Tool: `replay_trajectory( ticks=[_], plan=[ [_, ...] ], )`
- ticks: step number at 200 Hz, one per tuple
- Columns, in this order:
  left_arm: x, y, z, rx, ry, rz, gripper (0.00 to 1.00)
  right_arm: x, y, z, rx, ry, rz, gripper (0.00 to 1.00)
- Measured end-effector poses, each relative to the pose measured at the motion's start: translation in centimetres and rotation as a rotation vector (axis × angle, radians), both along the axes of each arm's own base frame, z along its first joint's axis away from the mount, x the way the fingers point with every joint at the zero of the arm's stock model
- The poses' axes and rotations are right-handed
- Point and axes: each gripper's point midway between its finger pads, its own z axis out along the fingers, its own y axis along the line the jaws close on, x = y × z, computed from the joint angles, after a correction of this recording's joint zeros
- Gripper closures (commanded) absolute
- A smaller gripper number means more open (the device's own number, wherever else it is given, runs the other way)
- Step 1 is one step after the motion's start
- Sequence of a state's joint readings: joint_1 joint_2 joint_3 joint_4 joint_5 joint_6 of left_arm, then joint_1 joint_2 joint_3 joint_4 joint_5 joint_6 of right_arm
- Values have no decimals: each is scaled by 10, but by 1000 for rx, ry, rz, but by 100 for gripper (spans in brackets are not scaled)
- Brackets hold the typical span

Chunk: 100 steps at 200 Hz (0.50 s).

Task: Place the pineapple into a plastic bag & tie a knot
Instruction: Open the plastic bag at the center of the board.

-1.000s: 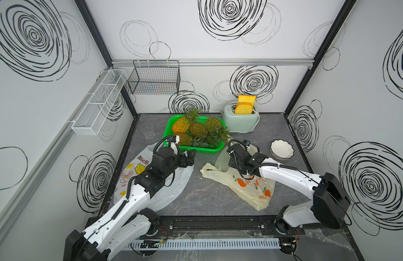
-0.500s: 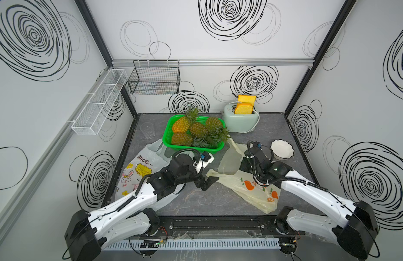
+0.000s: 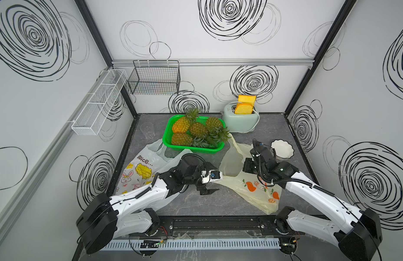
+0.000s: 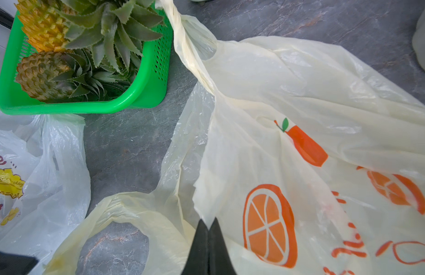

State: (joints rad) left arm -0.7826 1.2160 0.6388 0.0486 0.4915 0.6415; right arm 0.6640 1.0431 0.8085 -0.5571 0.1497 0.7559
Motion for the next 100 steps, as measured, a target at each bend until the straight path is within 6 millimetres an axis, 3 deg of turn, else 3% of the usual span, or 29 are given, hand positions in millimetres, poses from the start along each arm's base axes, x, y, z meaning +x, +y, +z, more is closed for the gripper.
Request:
replay_trajectory(
  ticks=[51,71,81,87,100],
  plan=[
    [-4,-11,-8,25,-26,-111,68,-5,0,-4,12,26,-1,100],
    [-10,-13,-7,37,-14,-139,100,-8,-2,-7,14,39,-11,100],
    [-13,-15,-3,37,5,-145,100,-10,-3,-8,13,48,-13,99],
    [-15,-17,0,36,2,-154,100,-12,-4,-9,12,55,-12,89],
    [-18,-20,5,29,16,-158,100,-15,-4,-11,14,69,-10,46]
  ],
)
